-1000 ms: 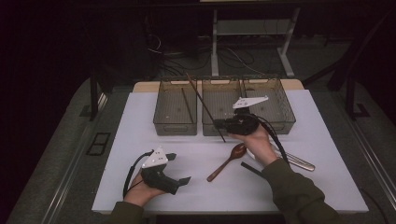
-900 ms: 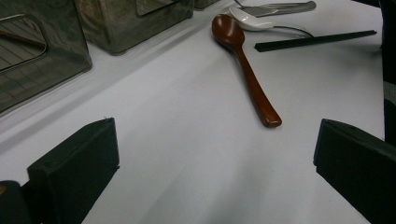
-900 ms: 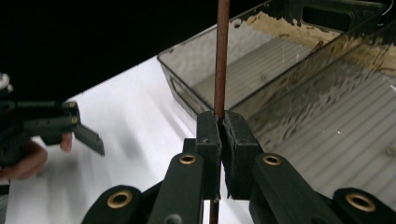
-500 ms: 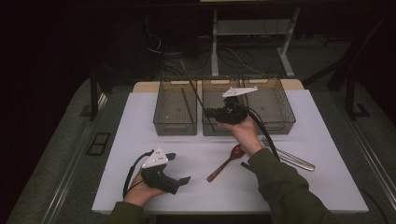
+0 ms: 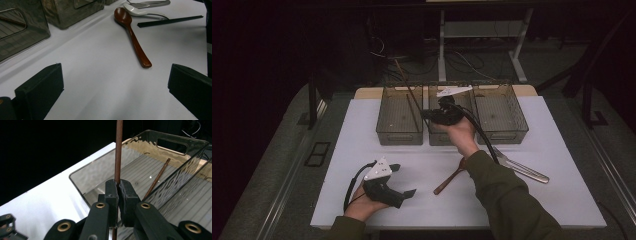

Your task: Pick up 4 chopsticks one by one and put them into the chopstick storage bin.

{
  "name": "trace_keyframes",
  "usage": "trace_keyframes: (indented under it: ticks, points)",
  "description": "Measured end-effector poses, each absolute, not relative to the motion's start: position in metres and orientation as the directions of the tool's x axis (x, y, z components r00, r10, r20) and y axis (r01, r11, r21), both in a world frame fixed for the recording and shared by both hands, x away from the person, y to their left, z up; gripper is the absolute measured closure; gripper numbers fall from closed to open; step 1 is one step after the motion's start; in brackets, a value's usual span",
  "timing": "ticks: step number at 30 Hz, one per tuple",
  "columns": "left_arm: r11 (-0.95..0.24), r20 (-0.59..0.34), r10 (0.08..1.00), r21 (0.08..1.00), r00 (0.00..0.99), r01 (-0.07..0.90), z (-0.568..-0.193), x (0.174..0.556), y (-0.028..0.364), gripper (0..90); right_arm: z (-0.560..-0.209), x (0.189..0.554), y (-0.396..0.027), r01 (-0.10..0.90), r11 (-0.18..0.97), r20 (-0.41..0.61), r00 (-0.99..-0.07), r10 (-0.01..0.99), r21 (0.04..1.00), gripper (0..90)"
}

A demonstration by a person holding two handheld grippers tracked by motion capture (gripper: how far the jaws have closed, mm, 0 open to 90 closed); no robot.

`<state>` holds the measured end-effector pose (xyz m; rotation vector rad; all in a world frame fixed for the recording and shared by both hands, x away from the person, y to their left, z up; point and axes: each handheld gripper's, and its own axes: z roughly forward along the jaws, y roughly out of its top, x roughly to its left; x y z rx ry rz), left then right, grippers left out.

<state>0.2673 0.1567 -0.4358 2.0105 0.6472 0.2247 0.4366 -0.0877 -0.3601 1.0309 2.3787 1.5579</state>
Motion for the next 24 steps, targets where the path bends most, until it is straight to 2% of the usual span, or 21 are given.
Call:
trace_keyframes:
  ticks: [14, 24]
  points:
    - [-0.377, -0.112, 0.531, 0.856, 0.84, 0.353, -0.435, 0.267, 0.157, 0.0, -0.358, 0.457, -0.058, 0.478, 0.252, 0.248, -0.756, 0.606, 0.842, 85.2]
    - [-0.378, -0.112, 0.529, 0.856, 0.841, 0.352, -0.435, 0.267, 0.157, 0.0, -0.379, 0.465, -0.043, 0.516, 0.28, 0.255, -0.739, 0.624, 0.81, 85.2]
